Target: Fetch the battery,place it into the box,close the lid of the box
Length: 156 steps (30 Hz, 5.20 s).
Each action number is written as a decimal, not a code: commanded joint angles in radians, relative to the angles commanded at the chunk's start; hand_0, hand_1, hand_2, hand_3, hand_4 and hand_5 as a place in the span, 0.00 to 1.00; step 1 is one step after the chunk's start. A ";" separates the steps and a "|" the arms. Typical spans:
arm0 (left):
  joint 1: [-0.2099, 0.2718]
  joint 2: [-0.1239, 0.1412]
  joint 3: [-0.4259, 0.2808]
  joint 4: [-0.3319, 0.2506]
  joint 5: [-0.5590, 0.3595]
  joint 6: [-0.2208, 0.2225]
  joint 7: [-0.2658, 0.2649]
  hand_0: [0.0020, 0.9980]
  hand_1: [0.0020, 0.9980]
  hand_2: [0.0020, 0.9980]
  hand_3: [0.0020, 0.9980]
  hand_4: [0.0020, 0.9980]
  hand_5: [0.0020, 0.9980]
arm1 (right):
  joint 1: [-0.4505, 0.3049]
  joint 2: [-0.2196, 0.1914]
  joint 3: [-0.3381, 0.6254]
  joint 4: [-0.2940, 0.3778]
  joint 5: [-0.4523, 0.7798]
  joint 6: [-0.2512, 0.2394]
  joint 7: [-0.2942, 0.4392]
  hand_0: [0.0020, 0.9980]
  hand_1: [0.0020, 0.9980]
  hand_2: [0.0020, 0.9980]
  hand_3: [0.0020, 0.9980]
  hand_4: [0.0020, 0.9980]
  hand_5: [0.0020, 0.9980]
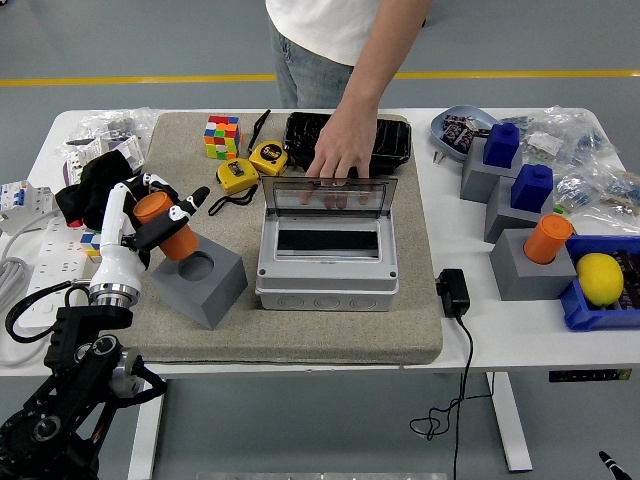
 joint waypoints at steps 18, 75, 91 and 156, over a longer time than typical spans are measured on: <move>-0.130 0.113 0.411 -0.163 0.383 0.042 -0.010 0.04 0.00 0.00 0.00 1.00 0.79 | 0.004 -0.007 -0.002 0.000 0.004 0.000 -0.002 0.87 0.84 0.79 0.78 1.00 1.00; -0.577 -0.018 0.675 0.537 0.647 0.327 -0.276 0.10 0.02 0.05 0.05 1.00 0.55 | 0.027 -0.018 -0.064 0.000 0.031 0.002 -0.002 0.86 0.84 0.79 0.78 1.00 1.00; -0.583 -0.018 0.662 0.561 0.726 0.327 -0.254 0.22 0.13 0.12 0.12 1.00 0.50 | 0.030 -0.020 -0.069 -0.001 0.038 0.005 0.000 0.86 0.84 0.79 0.78 1.00 1.00; -0.520 0.026 0.492 0.300 1.007 -0.016 0.335 1.00 1.00 1.00 0.79 1.00 1.00 | 0.026 -0.015 -0.063 -0.001 0.034 0.007 -0.004 0.86 0.83 0.78 0.78 1.00 1.00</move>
